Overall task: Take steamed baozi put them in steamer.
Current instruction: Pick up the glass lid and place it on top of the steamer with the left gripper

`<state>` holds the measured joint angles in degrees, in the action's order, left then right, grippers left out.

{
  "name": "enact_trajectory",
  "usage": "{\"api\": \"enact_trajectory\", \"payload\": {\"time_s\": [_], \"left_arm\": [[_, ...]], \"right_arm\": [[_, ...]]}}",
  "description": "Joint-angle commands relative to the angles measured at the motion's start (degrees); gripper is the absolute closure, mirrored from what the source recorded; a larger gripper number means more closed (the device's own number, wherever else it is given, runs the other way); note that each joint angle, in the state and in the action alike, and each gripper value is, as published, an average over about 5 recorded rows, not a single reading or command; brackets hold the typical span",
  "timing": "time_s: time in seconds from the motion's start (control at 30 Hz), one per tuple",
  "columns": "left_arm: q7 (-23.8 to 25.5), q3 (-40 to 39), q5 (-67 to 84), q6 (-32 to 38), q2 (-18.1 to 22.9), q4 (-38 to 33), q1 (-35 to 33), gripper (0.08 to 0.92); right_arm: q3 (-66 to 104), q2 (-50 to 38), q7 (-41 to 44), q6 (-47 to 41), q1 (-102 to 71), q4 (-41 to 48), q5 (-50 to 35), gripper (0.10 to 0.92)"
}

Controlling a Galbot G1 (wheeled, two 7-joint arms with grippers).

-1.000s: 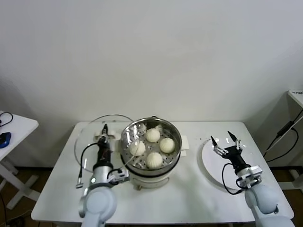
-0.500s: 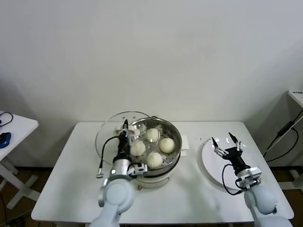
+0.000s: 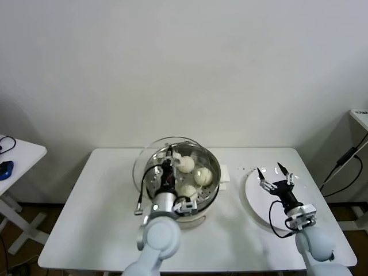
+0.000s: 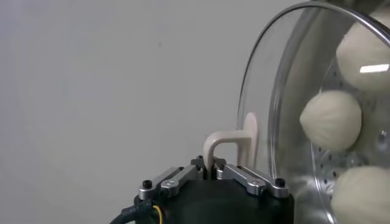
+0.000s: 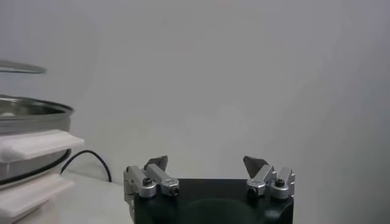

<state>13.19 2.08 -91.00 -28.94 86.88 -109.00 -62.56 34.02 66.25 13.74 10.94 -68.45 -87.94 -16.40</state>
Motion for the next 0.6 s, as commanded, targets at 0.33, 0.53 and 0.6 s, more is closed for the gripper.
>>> {"api": "enact_trajectory", "payload": {"time_s": [0.33,0.53,0.6], "left_arm": [[4.4,-7.3,-1.3,-12.0,1.3,2.3,4.2,0.848],[6.6,-8.2,-3.7,-12.9,1.4,2.7,5.0,0.848],[7.4,-8.6,-4.6,-12.9,1.5,3.0,5.5,0.848]], "right_arm": [[1.0,0.5,0.4,0.4,0.1,0.9,0.3,0.203],[1.2,0.8,0.6,0.6,0.2,1.4,0.5,0.203],[1.3,0.9,0.7,0.7,0.3,1.6,0.5,0.203]]}}
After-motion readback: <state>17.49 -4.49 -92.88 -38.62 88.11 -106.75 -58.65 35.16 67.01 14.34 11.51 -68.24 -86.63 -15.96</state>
